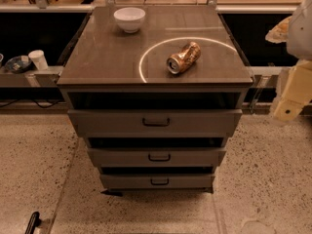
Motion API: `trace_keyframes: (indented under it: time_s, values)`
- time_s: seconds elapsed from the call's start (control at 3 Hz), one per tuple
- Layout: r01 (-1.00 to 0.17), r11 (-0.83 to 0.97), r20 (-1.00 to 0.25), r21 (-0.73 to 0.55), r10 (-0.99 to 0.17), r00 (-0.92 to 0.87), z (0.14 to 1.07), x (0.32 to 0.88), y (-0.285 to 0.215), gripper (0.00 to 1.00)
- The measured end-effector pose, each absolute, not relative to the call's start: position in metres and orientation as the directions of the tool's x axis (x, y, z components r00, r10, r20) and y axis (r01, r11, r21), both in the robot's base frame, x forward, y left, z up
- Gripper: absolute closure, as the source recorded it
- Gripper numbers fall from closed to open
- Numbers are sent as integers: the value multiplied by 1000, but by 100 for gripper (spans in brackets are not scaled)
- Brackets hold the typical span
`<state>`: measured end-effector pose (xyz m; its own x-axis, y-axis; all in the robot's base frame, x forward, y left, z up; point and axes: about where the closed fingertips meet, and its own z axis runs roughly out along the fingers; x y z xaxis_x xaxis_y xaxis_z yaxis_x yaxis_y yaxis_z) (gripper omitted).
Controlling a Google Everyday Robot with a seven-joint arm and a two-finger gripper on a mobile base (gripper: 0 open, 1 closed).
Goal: Open bottom drawer
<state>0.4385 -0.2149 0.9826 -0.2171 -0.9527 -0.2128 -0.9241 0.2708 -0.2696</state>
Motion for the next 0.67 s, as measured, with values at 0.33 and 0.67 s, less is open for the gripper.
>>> trace_keyframes:
  time_s: [0.33, 0.67]
  values:
    - [-924, 271, -213, -269, -953, -217, 982, 438, -215, 0]
    - [-946, 269, -293, -183, -933, -209, 939, 439, -209, 0]
